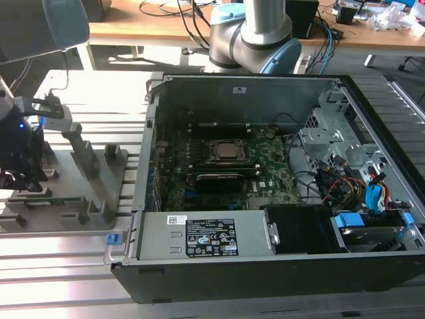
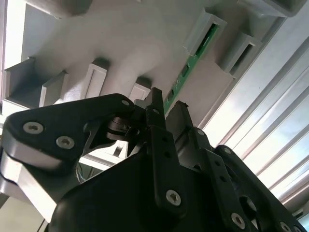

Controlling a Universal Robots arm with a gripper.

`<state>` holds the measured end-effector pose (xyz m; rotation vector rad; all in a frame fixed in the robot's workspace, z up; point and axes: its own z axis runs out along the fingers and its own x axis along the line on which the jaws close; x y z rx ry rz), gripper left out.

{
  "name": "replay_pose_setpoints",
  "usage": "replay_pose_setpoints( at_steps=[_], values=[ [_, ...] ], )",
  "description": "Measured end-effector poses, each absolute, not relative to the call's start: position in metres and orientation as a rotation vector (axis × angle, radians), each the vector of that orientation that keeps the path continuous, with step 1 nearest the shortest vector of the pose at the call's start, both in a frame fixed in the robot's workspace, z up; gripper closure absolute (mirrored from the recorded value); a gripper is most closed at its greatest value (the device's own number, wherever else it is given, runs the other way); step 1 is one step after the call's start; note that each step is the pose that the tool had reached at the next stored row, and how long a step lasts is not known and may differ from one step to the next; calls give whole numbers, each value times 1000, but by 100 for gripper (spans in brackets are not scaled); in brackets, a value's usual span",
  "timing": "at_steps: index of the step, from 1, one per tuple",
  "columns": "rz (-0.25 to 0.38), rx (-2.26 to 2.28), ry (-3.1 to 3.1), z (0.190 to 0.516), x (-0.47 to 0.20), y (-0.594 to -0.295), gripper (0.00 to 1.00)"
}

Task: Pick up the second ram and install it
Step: 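Pick up the second ram and move it above second insertion slot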

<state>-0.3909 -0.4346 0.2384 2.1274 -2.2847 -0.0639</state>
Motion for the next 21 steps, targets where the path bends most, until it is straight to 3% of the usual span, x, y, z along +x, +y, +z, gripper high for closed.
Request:
replay_pose_setpoints(
  at_steps=[4,21],
  values=[
    [-64,2146,-2267,220,-391,-442,70],
    [-77,2200,-2226,199,-388,-449,70]
  ],
)
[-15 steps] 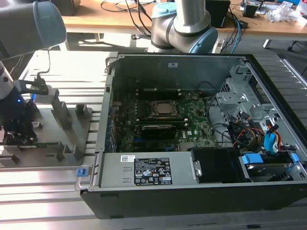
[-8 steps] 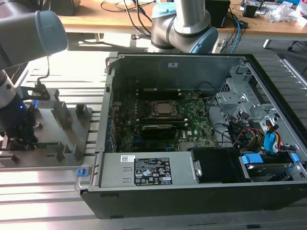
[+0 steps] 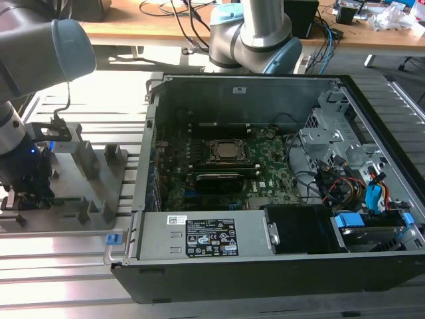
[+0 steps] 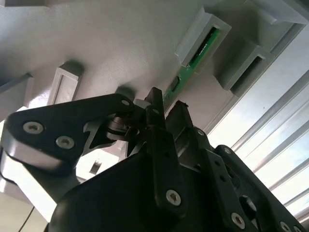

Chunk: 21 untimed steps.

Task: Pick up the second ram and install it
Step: 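Pick up the second ram and move it above second insertion slot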

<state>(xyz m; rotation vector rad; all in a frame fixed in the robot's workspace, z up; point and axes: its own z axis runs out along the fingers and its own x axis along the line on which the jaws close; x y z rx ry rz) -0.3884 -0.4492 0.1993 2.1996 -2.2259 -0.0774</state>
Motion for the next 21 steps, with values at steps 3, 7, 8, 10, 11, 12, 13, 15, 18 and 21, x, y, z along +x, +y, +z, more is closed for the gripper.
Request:
replay_pose_setpoints(
  at_steps=[3,7,8,10,11,12,13,15,18,21],
  values=[
    [-54,2211,-2236,199,-388,-449,70],
    [-42,2207,-2234,199,-389,-449,70],
    [-29,2203,-2229,199,-390,-449,70],
    [-26,2203,-2229,199,-391,-449,70],
    [-26,2203,-2229,199,-391,-449,70],
    [-27,2203,-2229,198,-392,-449,70],
    [-29,2204,-2230,198,-392,-449,70],
    [-30,2205,-2231,197,-393,-445,70],
    [-29,2205,-2231,196,-397,-444,70],
    [-29,2205,-2231,196,-397,-444,71]
  ],
)
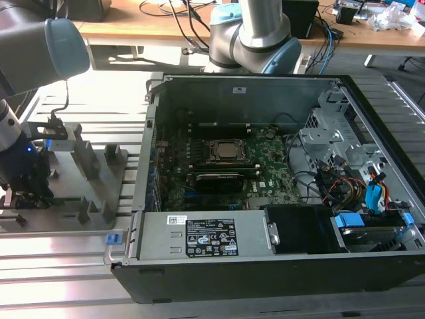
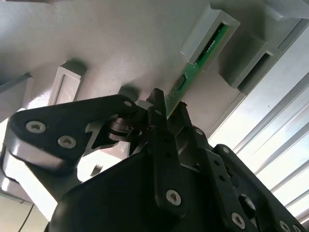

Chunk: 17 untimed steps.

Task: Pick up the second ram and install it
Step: 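Pick up the second ram and move it above second insertion slot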

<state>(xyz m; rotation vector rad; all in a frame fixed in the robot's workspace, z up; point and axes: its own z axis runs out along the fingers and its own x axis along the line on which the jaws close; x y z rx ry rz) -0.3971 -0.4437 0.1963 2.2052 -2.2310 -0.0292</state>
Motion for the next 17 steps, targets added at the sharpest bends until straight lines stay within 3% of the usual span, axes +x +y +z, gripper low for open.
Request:
replay_pose_setpoints(
  at_steps=[1,2,17],
  values=[
    [-29,2205,-2231,196,-397,-444,85],
    [-29,2205,-2231,196,-397,-444,86],
    [-29,2205,-2231,196,-397,-444,86]
  ],
)
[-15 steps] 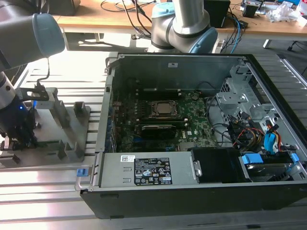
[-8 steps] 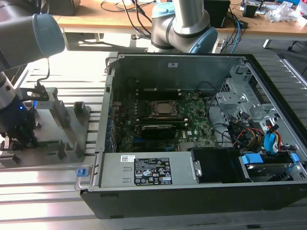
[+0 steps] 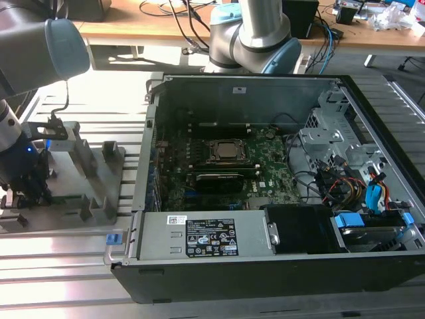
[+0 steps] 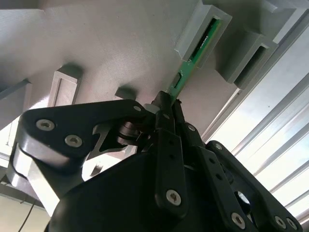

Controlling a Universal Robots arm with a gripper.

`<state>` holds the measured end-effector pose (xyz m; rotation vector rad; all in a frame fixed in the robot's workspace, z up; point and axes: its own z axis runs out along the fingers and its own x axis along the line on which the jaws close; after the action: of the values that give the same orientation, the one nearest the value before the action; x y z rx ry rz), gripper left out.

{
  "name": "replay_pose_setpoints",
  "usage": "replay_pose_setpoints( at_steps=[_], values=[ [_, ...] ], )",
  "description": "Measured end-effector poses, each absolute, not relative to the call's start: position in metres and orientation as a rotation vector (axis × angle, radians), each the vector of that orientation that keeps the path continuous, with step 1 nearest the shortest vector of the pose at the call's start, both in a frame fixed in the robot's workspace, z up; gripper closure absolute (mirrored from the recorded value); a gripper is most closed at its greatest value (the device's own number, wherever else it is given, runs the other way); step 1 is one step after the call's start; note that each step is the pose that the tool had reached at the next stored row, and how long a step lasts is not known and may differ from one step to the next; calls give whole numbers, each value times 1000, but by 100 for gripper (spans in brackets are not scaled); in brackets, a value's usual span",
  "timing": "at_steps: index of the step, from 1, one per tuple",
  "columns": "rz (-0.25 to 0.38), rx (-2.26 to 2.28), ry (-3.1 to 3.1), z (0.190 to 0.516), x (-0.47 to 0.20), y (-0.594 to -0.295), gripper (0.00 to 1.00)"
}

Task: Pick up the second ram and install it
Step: 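Pick up the second ram and move it above second insertion slot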

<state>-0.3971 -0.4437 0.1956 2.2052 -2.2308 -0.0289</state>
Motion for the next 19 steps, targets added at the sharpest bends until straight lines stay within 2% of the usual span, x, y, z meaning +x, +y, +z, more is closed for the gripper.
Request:
replay_pose_setpoints(
  at_steps=[5,19],
  values=[
    [-29,2205,-2231,203,-397,-444,86],
    [-29,2205,-2231,259,-397,-443,86]
  ],
)
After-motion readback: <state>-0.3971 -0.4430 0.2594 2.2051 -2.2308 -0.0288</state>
